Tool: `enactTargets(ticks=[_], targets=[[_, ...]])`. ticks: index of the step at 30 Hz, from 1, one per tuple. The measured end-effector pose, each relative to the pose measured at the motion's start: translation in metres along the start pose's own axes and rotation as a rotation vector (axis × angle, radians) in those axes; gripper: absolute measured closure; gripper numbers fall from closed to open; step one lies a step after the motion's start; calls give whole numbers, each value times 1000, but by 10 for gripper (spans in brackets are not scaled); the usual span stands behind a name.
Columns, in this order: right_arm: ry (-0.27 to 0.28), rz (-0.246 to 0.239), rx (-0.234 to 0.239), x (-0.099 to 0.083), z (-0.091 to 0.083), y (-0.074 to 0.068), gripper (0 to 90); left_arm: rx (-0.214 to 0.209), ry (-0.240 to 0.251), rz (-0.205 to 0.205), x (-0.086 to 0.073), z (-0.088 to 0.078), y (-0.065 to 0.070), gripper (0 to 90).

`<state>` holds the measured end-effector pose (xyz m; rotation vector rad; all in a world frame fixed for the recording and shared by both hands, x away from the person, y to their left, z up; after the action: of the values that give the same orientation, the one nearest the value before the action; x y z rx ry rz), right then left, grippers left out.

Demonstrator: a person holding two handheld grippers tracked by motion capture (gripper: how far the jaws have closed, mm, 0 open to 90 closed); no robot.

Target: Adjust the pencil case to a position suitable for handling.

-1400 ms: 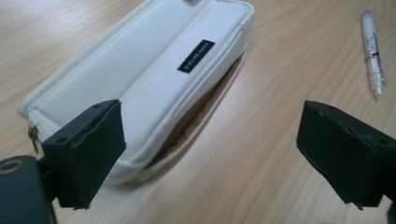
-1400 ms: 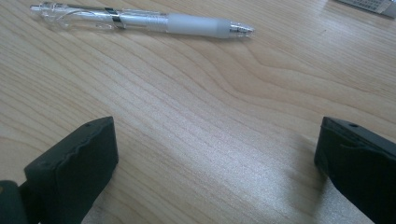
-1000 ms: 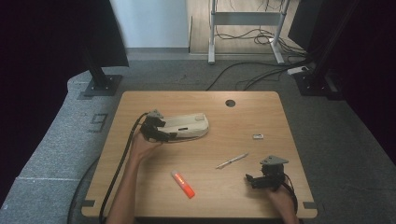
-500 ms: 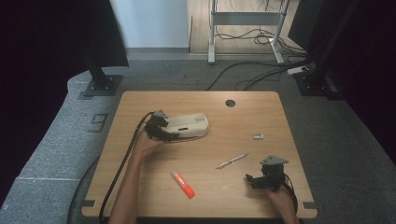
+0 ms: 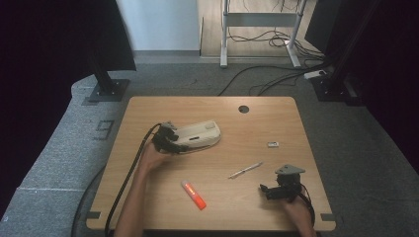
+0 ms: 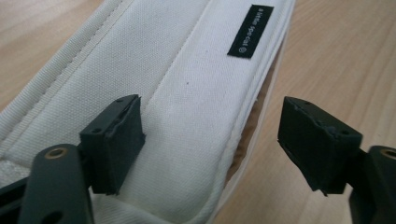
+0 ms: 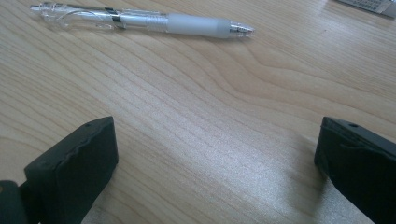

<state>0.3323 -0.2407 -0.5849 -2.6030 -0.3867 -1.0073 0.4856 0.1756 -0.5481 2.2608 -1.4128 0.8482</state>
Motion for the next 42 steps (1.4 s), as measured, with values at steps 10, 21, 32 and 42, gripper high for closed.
enactTargets(ticks=[10,21,32,42], targets=[[0,0,0,0,0,0,0,44,-20,13,-7,-5,23,286],[0,0,0,0,0,0,0,84,-5,-13,-21,-16,54,433],[0,0,0,0,0,0,0,177,-14,1,-28,-19,71,503],[0,1,0,0,0,0,0,173,-9,-30,-31,-23,74,551]])
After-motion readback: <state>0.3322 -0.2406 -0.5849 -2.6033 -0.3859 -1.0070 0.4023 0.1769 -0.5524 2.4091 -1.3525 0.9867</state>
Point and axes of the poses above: each handheld gripper's, and its own axes: z roughly forward along the jaws, x roughly out of its top, y roughly to its right, the point moved 4 cm from there along z, roughly forward along the jaws, and after that the axes turned 15 degrees about z, right-handed, at the moved point
